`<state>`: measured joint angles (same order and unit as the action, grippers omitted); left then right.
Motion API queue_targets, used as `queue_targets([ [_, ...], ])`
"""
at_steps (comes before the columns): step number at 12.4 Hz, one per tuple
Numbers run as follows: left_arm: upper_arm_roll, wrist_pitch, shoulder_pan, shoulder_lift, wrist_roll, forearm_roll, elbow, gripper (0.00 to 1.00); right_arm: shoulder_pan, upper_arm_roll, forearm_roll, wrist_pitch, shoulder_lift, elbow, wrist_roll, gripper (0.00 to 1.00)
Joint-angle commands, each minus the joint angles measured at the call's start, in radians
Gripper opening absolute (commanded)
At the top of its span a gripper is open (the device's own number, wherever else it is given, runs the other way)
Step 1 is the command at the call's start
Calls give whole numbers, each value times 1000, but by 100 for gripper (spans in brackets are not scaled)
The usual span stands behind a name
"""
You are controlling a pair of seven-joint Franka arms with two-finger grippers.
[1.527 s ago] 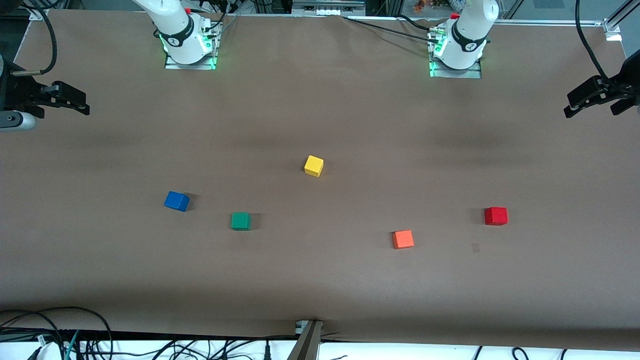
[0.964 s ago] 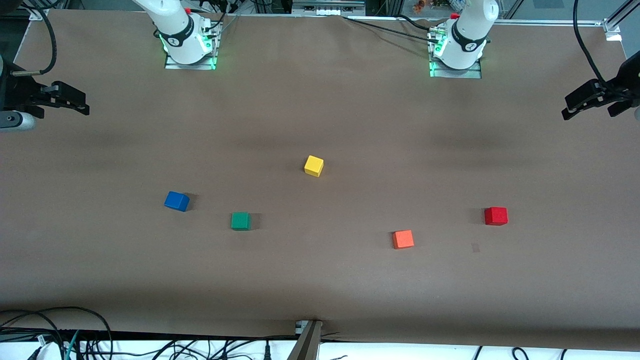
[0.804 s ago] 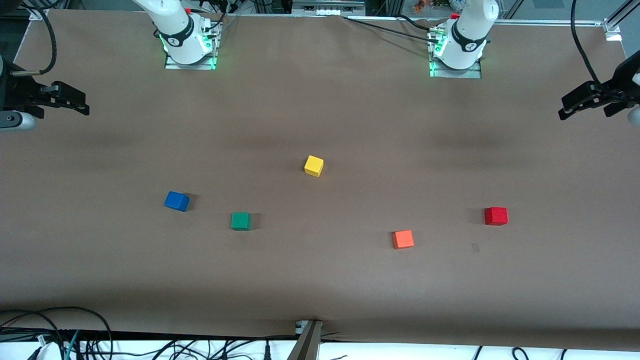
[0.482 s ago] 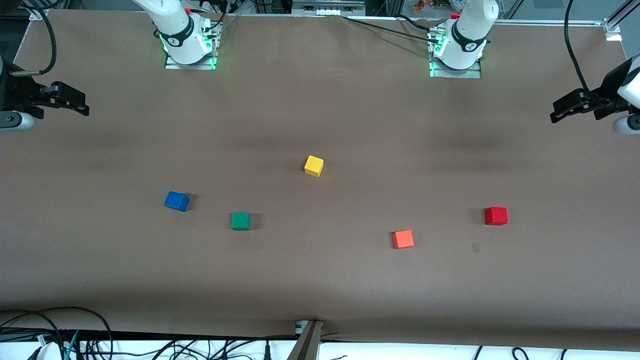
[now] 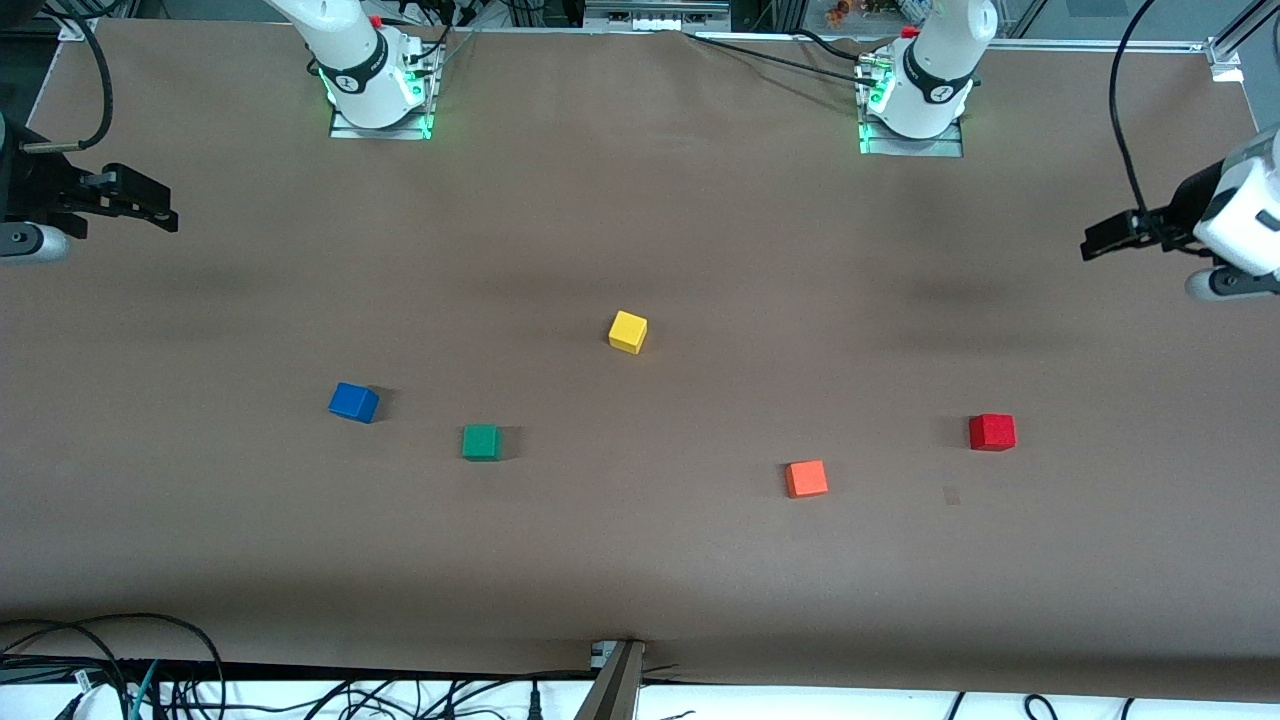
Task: Pass red block to right arm, stack on blue
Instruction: 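Move the left gripper over the red cube and lower it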
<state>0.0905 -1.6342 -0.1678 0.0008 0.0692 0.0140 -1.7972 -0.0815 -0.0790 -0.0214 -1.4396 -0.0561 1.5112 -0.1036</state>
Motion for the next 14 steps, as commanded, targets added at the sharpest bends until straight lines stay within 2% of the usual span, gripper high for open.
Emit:
queue_targets([
  [1,6,-221,-22,-4,1,18,-167,100,-1,1,-14,7,-8,-23,-11,100],
  [3,5,-346,-38,57,6,18,-212,100,-1,-1,-14,7,-8,-23,-11,100],
  [8,5,-489,-38,235,18,18,-191,100,-1,-1,-14,7,-8,-22,-11,100],
  [11,3,-509,-24,324,18,20,-145,100,0,-1,-14,7,-8,-22,-11,100],
  [14,9,-516,-21,390,18,72,-94,100,0,-1,-14,7,-8,-22,-11,100],
])
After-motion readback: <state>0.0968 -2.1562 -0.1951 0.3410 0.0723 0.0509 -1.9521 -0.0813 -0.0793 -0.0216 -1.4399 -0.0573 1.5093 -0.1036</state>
